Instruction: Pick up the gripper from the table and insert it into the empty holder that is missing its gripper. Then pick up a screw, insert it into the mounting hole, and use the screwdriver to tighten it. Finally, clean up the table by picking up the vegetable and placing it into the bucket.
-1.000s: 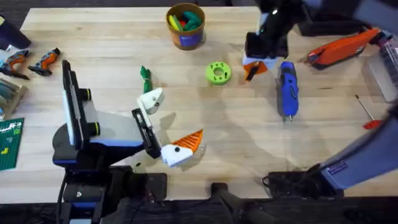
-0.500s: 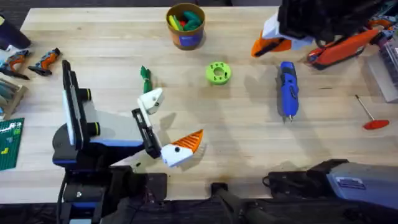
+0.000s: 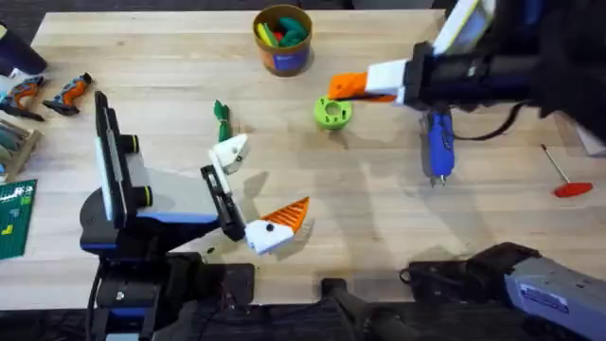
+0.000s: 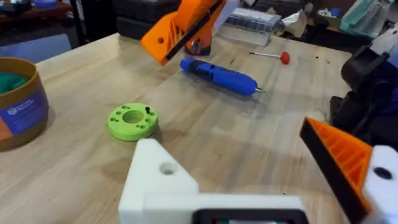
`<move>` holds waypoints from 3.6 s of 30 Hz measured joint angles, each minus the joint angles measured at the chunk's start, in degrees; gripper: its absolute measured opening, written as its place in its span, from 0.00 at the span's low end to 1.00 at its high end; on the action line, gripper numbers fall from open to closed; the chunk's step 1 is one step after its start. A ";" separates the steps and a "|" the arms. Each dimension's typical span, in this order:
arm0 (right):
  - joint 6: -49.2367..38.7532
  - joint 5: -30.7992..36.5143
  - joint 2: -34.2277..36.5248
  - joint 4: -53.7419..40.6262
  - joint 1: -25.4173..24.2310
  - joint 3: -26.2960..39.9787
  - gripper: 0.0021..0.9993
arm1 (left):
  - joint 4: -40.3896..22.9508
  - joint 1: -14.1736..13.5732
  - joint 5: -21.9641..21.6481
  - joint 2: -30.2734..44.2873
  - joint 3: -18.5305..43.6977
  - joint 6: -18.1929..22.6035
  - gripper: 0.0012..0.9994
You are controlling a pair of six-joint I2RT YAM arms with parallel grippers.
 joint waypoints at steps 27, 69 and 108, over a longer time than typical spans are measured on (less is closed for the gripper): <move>31.43 -56.43 23.81 73.50 -6.64 -14.48 0.01 | 0.00 -0.02 0.00 -0.02 0.00 0.00 0.99; 44.97 -59.38 36.83 86.18 6.94 -14.50 0.01 | 0.00 0.00 0.00 0.00 0.00 0.00 0.99; 47.79 -53.04 36.83 86.21 10.05 -14.50 0.01 | 0.00 -0.02 -0.02 0.00 0.00 -0.02 0.99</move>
